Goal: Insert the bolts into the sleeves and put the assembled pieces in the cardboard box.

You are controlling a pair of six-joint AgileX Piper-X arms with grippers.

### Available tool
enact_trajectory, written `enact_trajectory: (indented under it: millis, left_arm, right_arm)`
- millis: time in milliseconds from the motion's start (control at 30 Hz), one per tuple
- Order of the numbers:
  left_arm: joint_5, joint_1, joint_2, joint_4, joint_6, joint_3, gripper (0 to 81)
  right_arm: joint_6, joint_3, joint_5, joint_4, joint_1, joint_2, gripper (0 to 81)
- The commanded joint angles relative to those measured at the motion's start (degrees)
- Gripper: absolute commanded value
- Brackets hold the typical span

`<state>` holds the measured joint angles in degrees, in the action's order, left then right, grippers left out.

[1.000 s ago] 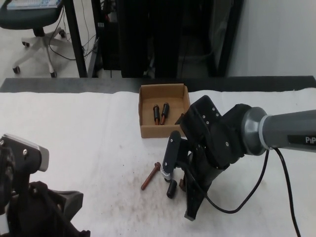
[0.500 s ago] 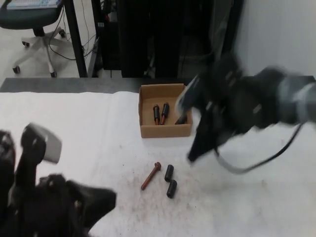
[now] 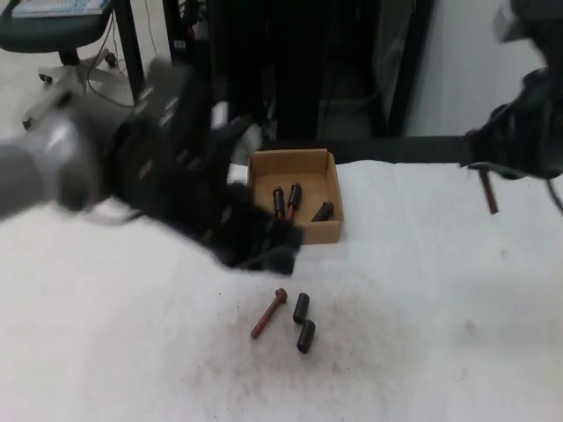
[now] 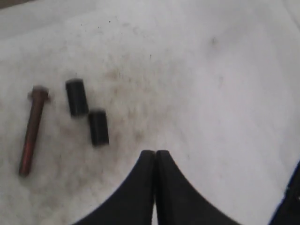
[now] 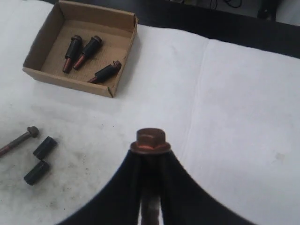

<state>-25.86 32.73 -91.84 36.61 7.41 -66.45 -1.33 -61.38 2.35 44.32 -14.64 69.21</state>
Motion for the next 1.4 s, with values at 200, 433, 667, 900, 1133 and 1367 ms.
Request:
enact_trajectory:
  millis: [200,433,667,900,1133,1367]
  left_arm:
    - [15.98,6.85,-15.86,21.47,-9.35,-22.99,0.3]
    - [15.97,6.95,-26.36,32.81,-8.56,-33.0,3.3]
    - [17.07,6.95,-28.74,30.54,-8.22,-34.13,33.9]
    - [22.49,6.95,-29.08,25.27,-6.97,-34.13,35.6]
    - [22.37,6.95,-31.44,28.05,-6.97,-34.13,35.6]
    - [22.37,6.95,-31.98,28.49,-6.97,-33.97,35.6]
  right_arm:
    - [0.29,-0.2,5.38,4.37,1.27,-8.85,0.8]
    - [0.29,-0.2,5.8,7.21,1.27,-9.08,0.8]
    - [0.29,-0.2,7.5,9.52,1.27,-9.08,0.8]
    - [0.29,-0.2,8.68,9.86,1.27,-9.08,0.8]
    - [0.29,-0.2,9.21,9.9,1.27,-9.08,0.8]
    - [0.29,-0.2,9.21,9.9,1.27,-9.08,0.8]
